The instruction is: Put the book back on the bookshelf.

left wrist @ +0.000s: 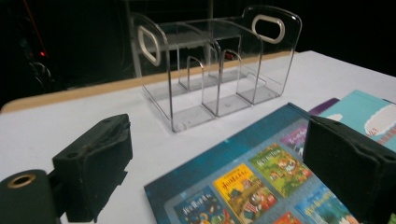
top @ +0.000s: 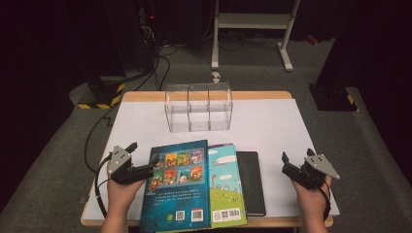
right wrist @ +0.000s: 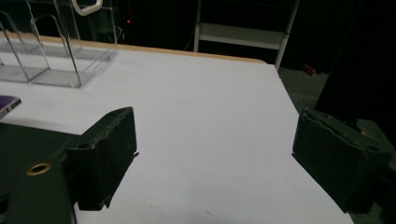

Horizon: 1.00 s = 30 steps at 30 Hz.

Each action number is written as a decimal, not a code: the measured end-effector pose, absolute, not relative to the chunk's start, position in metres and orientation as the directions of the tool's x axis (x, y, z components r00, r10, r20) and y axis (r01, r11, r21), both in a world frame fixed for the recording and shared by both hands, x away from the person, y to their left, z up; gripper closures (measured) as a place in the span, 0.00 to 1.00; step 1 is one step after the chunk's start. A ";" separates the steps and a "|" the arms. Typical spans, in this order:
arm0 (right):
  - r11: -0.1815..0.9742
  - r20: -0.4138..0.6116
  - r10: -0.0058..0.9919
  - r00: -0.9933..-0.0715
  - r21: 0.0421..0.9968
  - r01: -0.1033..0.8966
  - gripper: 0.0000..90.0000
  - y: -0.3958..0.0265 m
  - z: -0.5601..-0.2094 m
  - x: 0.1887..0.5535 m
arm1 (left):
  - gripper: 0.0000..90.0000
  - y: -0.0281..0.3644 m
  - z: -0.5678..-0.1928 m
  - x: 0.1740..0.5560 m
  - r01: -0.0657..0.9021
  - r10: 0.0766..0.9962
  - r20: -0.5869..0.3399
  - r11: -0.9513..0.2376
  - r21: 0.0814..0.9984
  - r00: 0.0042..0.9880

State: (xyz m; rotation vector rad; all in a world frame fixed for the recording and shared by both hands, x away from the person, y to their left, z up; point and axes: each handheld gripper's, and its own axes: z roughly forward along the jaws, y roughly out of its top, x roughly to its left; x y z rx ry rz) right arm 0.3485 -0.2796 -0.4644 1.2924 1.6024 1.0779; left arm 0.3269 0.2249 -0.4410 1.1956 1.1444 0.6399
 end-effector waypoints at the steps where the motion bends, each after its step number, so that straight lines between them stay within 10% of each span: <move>1: 0.126 -0.077 0.983 -0.166 0.942 0.312 0.15 -0.280 -0.465 0.349 | 0.11 0.225 -0.444 0.328 0.180 0.878 -0.334 0.288 0.941 0.343; 30: 0.084 -0.005 0.978 -0.209 0.925 0.371 0.16 -0.283 -0.472 0.358 | 0.14 0.229 -0.460 0.325 0.267 0.886 -0.346 0.269 0.925 0.308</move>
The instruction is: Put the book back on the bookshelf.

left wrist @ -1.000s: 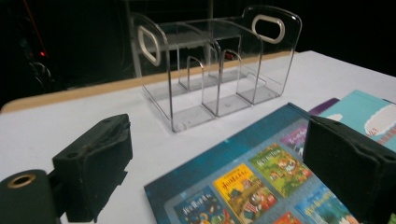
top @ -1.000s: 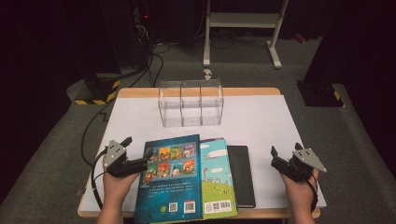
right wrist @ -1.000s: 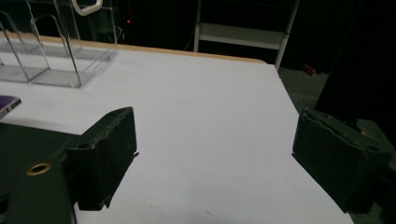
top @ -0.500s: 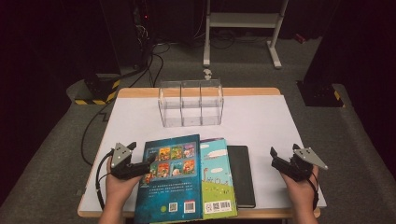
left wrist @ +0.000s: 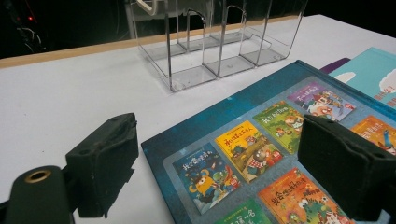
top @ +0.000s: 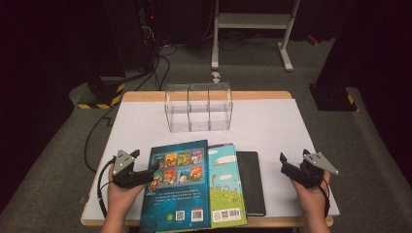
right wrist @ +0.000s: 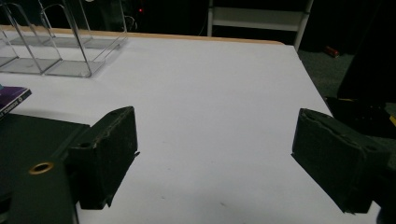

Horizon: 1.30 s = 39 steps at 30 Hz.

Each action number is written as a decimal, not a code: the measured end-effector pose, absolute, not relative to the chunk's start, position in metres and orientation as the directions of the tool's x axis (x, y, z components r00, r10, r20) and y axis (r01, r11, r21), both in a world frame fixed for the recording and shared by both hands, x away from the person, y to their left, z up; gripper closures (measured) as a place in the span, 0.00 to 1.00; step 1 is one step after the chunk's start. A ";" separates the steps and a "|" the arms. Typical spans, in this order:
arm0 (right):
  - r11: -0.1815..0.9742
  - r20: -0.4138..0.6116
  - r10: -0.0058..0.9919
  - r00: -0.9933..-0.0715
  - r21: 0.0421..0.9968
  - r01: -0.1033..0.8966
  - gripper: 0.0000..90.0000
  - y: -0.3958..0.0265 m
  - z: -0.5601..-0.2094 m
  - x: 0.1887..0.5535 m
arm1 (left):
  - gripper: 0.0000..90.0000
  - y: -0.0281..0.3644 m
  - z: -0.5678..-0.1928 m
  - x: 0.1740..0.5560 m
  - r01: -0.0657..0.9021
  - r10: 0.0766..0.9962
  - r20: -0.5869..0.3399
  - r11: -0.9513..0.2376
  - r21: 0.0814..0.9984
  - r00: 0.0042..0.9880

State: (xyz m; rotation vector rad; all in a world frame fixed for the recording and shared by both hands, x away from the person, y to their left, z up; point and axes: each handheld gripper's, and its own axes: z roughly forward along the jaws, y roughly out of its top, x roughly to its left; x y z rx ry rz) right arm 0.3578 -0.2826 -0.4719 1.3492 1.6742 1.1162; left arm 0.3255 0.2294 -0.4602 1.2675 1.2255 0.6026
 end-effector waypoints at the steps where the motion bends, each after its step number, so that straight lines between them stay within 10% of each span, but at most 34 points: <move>1: 0.090 -0.009 0.977 -0.214 0.925 0.370 0.16 -0.282 -0.471 0.358 | 0.14 0.230 -0.460 0.325 0.267 0.885 -0.351 0.274 0.924 0.307; 39: 0.149 0.024 0.880 -0.475 0.934 0.323 0.17 -0.225 -0.449 0.351 | 0.18 0.238 -0.481 0.304 0.378 0.893 -0.378 0.272 0.885 0.243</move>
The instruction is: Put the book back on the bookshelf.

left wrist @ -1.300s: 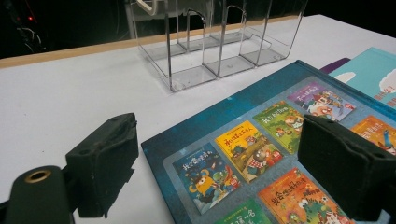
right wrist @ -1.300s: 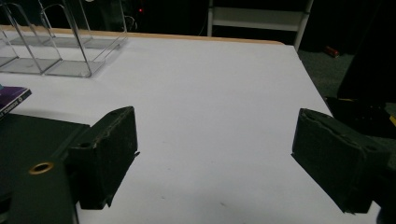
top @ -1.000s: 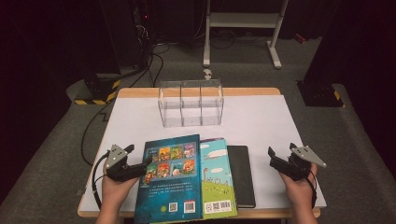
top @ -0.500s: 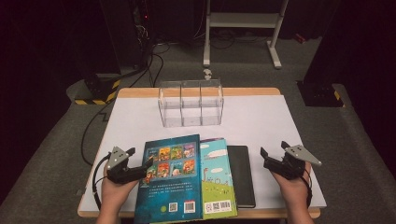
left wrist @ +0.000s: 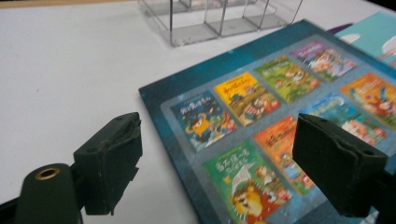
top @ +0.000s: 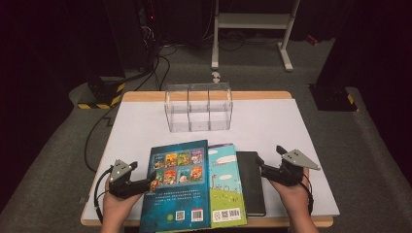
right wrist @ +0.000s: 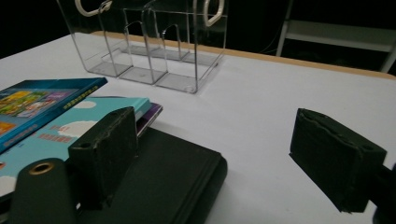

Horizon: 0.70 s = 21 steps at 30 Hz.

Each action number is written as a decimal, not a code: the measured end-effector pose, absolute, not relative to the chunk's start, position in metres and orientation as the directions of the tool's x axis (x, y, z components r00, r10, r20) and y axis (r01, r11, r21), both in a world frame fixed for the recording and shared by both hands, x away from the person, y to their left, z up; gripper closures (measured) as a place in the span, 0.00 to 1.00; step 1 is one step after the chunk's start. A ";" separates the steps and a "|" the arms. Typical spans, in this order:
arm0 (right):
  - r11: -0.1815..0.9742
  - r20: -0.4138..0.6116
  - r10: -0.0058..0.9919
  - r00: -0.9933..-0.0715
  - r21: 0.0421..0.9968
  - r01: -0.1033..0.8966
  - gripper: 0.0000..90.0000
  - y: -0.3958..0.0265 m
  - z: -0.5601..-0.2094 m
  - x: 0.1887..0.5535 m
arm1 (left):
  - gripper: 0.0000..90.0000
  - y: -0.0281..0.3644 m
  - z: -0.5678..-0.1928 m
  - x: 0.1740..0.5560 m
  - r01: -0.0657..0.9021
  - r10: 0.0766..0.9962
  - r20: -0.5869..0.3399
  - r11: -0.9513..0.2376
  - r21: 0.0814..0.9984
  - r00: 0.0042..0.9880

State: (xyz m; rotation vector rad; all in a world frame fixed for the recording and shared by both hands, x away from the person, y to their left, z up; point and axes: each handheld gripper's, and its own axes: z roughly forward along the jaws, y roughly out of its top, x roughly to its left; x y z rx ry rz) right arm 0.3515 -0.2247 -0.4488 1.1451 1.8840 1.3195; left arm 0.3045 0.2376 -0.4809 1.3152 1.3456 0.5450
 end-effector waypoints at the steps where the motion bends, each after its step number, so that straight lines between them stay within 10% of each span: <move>1: 0.153 0.025 0.876 -0.482 0.932 0.328 0.18 -0.223 -0.449 0.351 | 0.18 0.238 -0.481 0.304 0.378 0.893 -0.378 0.272 0.885 0.243; 21: 0.201 0.047 0.801 -0.597 0.918 0.342 0.15 -0.193 -0.455 0.345 | 0.17 0.226 -0.509 0.295 0.537 0.877 -0.436 0.272 0.798 0.204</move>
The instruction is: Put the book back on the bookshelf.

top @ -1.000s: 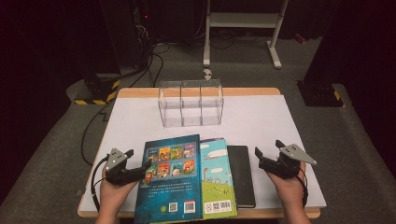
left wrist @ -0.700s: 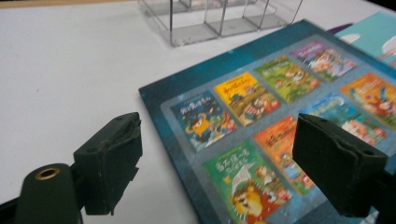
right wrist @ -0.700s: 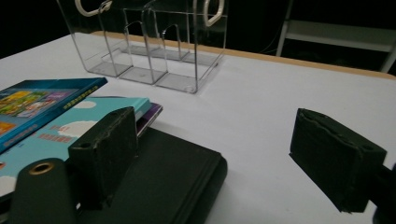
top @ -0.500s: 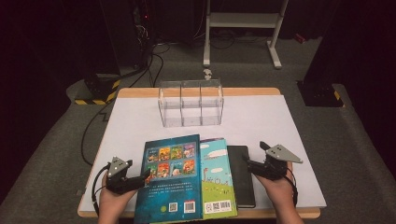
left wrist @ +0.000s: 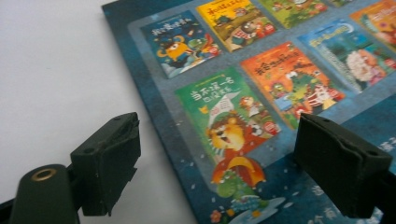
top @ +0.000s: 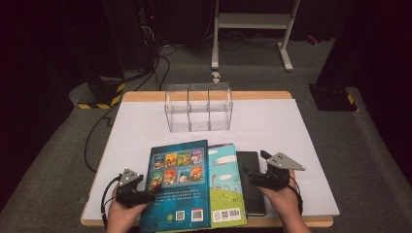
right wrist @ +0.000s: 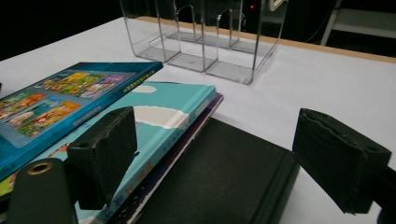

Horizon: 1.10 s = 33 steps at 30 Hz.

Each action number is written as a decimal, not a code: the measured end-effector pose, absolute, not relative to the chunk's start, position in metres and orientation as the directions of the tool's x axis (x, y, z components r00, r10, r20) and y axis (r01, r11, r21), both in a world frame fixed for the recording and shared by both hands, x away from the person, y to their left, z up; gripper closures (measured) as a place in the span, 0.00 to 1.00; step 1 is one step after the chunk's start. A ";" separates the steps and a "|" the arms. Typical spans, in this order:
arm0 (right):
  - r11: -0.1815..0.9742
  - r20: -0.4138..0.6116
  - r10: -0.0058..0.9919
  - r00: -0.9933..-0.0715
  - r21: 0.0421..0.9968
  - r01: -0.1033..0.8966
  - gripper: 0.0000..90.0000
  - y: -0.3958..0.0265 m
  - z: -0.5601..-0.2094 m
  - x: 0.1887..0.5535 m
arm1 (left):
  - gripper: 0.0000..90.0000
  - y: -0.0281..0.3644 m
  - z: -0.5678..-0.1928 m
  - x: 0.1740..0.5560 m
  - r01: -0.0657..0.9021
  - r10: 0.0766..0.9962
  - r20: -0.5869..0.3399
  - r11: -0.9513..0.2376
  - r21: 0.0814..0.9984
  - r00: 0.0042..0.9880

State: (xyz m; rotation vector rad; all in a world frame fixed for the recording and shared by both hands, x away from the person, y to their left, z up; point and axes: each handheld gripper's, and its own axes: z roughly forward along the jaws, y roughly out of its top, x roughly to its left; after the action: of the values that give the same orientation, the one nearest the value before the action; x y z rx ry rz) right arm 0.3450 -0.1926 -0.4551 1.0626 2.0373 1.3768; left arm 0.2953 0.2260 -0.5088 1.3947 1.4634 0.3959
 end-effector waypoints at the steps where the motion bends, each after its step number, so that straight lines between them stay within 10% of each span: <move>1: 0.201 0.047 0.801 -0.597 0.918 0.342 0.15 -0.193 -0.455 0.345 | 0.17 0.226 -0.509 0.295 0.537 0.877 -0.436 0.272 0.798 0.204; 33: 0.271 0.045 0.750 -0.659 0.889 0.369 0.15 -0.165 -0.457 0.334 | 0.17 0.206 -0.507 0.296 0.551 0.843 -0.485 0.296 0.780 0.234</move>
State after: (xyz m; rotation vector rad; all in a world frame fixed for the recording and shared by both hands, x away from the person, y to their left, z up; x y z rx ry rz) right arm 0.3339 -0.1650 -0.4568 1.0148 2.1622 1.3519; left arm 0.2961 0.2057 -0.5069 1.3763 1.4389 0.3264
